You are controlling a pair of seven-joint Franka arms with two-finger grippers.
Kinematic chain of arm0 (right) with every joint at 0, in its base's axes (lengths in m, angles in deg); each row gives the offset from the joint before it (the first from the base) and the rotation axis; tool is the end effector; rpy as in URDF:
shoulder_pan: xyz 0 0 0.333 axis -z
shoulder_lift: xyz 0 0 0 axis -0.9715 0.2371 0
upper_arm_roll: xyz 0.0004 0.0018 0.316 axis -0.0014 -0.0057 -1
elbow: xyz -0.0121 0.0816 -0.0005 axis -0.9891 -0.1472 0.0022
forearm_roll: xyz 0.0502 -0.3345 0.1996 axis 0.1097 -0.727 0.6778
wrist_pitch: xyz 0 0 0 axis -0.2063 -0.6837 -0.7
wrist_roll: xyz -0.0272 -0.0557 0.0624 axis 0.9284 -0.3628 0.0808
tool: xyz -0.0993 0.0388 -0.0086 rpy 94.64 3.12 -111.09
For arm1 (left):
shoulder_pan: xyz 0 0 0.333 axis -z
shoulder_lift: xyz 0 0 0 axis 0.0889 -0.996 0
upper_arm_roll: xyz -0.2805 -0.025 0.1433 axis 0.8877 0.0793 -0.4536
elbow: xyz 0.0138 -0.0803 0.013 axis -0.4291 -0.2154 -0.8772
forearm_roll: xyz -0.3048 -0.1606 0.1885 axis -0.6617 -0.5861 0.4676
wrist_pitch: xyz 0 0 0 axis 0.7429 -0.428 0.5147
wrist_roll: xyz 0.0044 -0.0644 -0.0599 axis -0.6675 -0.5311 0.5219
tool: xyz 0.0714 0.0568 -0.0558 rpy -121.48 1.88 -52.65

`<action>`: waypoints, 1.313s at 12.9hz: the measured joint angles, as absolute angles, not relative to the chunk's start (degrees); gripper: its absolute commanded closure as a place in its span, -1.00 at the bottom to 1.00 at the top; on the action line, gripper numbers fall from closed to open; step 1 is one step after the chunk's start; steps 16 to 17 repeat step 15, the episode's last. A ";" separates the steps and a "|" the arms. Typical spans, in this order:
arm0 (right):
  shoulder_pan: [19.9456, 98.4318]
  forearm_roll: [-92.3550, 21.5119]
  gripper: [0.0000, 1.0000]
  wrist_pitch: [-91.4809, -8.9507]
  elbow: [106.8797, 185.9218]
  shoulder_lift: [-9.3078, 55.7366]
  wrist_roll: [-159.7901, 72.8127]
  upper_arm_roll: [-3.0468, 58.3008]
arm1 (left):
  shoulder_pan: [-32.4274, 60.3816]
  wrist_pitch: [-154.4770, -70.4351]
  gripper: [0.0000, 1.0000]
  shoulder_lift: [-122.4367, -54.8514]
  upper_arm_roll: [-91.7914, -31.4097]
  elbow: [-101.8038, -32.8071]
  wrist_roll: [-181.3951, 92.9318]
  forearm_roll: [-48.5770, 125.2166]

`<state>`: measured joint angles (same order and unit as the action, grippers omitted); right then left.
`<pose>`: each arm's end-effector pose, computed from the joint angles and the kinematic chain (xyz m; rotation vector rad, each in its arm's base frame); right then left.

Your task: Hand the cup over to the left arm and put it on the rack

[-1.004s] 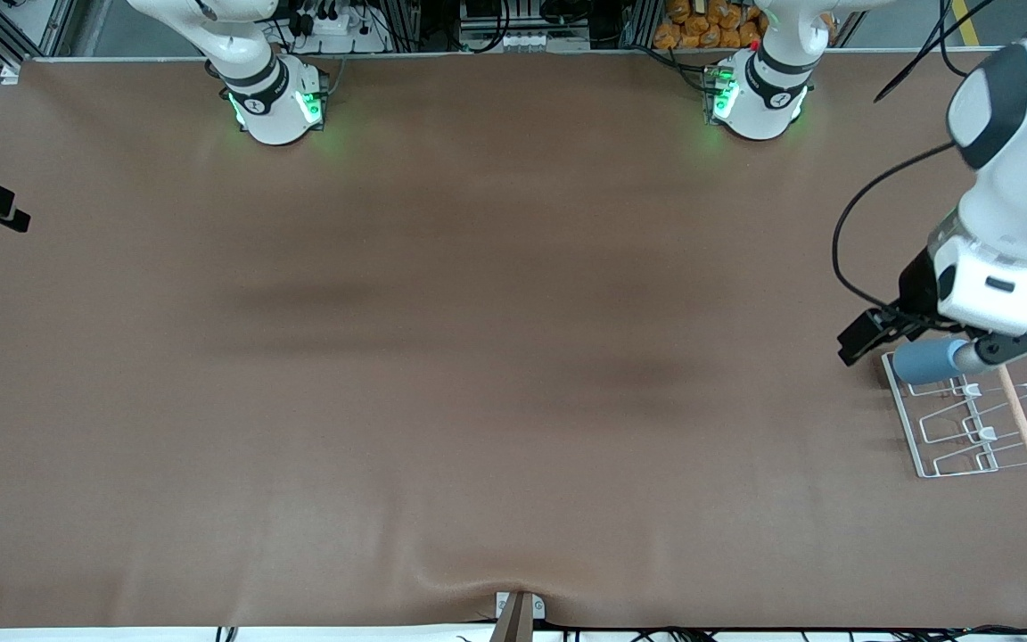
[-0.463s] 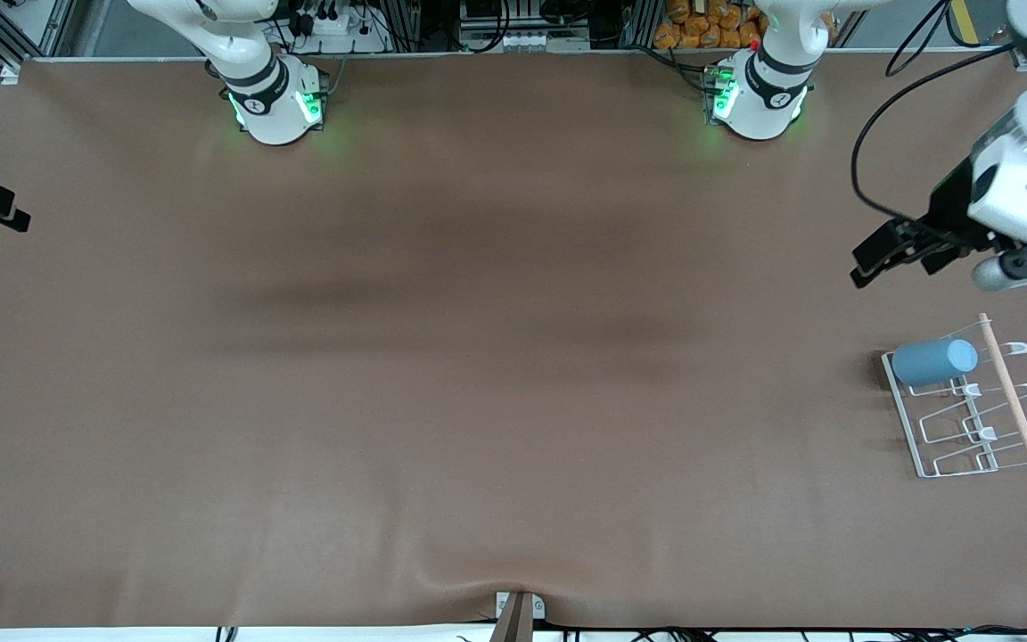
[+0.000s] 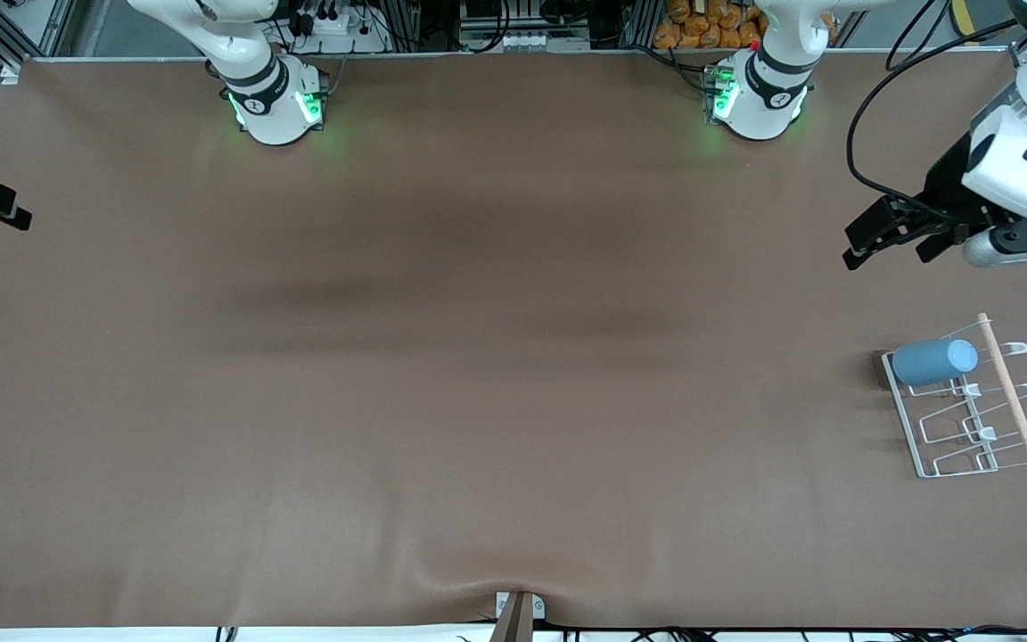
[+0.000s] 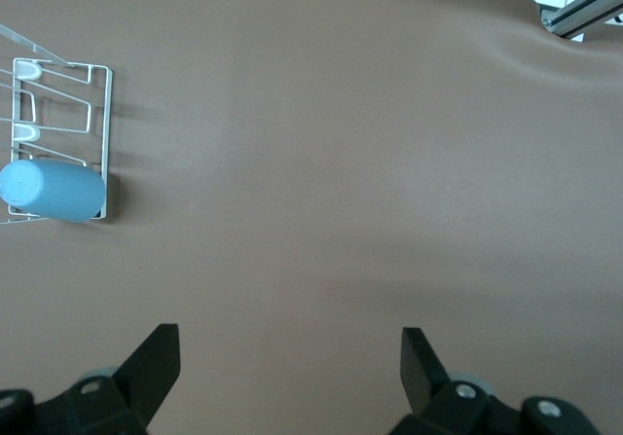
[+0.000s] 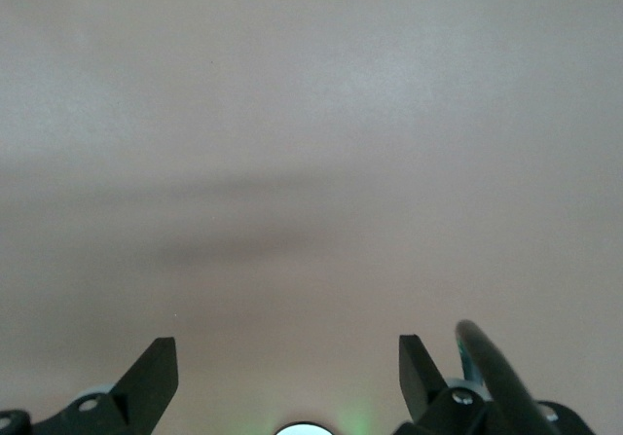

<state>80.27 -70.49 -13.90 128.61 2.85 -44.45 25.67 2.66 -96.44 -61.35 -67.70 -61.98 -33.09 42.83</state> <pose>0.5475 -0.0667 0.6508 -3.1000 0.0848 0.1331 0.5538 -0.1034 0.6236 3.0239 0.2221 0.1886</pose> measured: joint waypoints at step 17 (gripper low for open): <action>80.27 -70.49 -1.00 -13.87 128.61 2.85 -44.42 25.64 | 7.15 -96.48 -1.00 -61.28 -72.74 -62.16 -33.18 42.84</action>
